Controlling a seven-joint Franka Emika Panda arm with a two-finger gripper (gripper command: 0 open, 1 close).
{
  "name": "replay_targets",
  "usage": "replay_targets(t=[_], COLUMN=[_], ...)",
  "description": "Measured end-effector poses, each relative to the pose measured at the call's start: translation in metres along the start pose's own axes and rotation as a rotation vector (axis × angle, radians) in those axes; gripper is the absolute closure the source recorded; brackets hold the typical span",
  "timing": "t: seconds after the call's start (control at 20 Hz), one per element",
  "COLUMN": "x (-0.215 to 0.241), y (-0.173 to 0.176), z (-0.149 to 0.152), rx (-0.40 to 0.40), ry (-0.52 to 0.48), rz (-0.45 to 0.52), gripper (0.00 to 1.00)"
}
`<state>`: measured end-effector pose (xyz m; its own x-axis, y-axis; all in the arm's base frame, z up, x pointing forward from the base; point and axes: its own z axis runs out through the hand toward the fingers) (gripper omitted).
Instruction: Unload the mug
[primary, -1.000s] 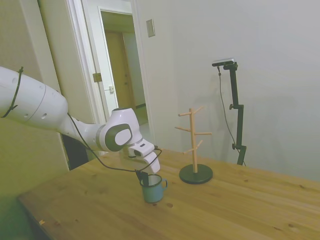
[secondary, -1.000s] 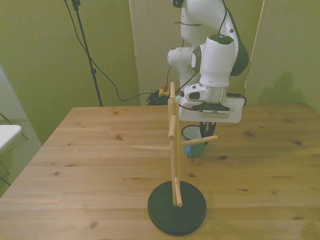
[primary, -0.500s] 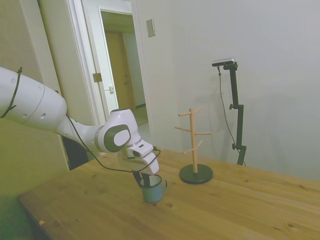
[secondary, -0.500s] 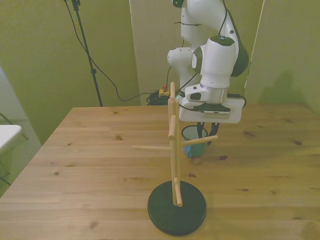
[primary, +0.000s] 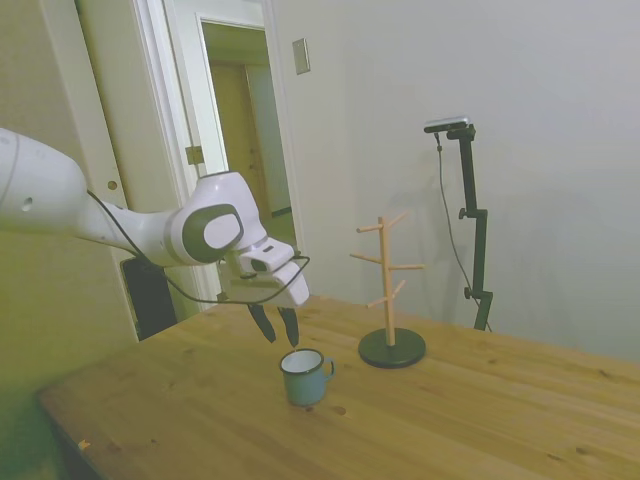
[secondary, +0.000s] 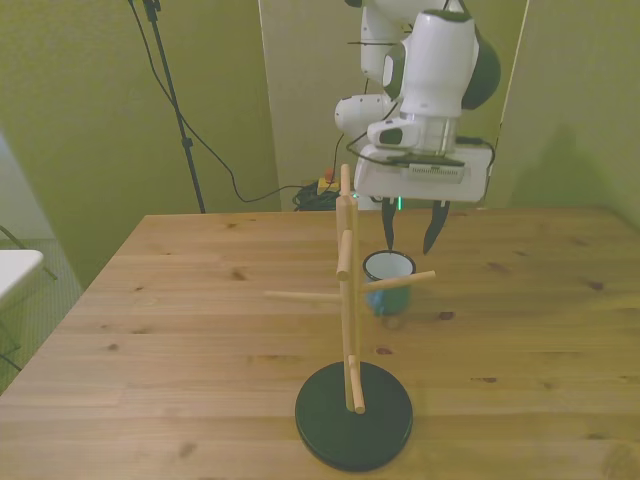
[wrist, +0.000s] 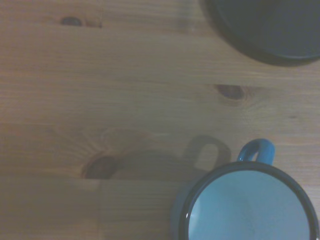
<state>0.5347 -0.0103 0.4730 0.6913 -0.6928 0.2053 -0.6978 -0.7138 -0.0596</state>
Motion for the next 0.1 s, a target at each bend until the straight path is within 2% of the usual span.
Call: replay_targets(t=[0.1], x=[-0.0035], y=[-0.0043], z=[-0.0203], rx=[0.004], ry=[-0.006], rz=[-0.027], gripper=[0.00])
